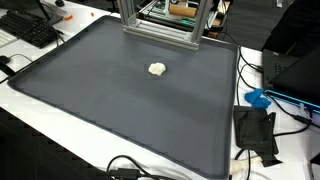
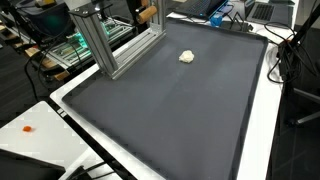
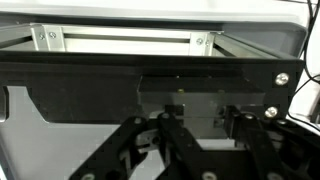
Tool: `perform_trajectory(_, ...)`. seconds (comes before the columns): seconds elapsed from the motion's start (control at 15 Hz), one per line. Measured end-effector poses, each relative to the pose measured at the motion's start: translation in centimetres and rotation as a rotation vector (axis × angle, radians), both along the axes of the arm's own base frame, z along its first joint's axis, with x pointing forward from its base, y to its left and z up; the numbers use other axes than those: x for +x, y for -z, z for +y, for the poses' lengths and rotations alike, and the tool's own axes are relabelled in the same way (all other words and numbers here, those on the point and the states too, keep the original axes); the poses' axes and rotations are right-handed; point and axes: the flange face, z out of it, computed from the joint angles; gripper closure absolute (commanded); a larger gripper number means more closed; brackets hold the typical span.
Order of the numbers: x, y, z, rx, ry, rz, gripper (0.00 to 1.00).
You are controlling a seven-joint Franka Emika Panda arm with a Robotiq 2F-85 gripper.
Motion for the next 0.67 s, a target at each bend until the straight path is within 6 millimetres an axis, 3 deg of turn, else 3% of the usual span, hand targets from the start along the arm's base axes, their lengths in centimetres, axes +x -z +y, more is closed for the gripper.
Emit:
perform_trajectory(0.4,0.1,-0.3,-0.1,0.002,-0.006,-0.01,0.78)
perform_trajectory(0.67,0.6,-2.0,-0.3,0.025,0.0,-0.058,0.78)
